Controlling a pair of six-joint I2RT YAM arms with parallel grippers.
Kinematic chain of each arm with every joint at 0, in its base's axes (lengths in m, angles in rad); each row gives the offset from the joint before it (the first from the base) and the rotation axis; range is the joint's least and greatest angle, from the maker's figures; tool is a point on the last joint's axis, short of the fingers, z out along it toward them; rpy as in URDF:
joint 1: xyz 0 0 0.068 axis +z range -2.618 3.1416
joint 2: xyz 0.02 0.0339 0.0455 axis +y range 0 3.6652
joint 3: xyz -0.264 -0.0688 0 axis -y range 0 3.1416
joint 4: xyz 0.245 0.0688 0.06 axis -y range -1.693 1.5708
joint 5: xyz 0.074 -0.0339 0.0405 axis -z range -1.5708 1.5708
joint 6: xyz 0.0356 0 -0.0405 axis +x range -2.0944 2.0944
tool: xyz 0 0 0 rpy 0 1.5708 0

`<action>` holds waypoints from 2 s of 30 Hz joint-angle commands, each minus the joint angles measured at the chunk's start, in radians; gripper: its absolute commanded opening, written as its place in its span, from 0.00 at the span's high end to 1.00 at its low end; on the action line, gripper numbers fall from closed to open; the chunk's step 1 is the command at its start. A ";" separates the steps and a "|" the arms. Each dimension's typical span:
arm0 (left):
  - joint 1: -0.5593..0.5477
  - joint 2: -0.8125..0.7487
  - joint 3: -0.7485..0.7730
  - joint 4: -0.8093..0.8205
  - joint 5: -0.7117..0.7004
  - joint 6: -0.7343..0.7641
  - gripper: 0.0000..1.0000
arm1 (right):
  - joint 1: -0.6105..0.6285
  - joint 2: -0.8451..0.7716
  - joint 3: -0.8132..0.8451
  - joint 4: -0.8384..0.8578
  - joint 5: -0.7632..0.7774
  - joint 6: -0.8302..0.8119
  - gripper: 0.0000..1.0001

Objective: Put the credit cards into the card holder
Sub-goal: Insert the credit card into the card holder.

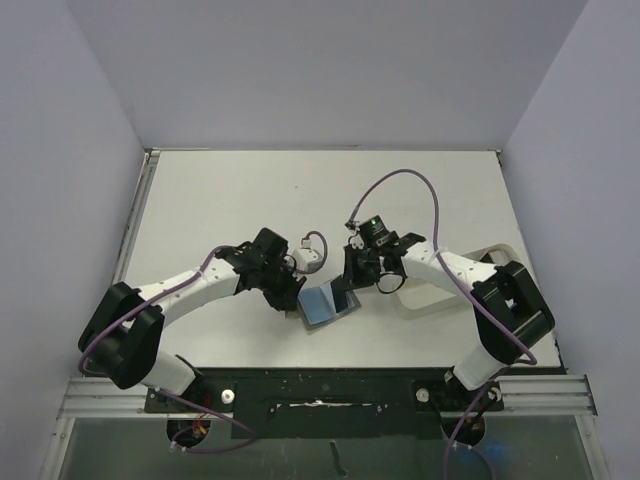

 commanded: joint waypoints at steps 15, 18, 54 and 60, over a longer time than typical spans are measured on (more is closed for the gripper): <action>-0.036 -0.075 0.018 -0.018 -0.033 0.142 1.00 | 0.057 -0.109 -0.017 0.004 0.061 0.040 1.00; -0.016 -0.093 0.027 0.016 -0.116 0.058 0.96 | 0.042 -0.066 -0.014 0.029 0.041 0.019 1.00; 0.014 -0.118 -0.239 0.381 -0.231 -0.794 0.90 | 0.035 -0.087 -0.152 0.220 -0.131 0.099 1.00; 0.013 -0.096 -0.267 0.388 -0.242 -0.792 0.91 | 0.036 -0.075 -0.172 0.258 -0.157 0.108 1.00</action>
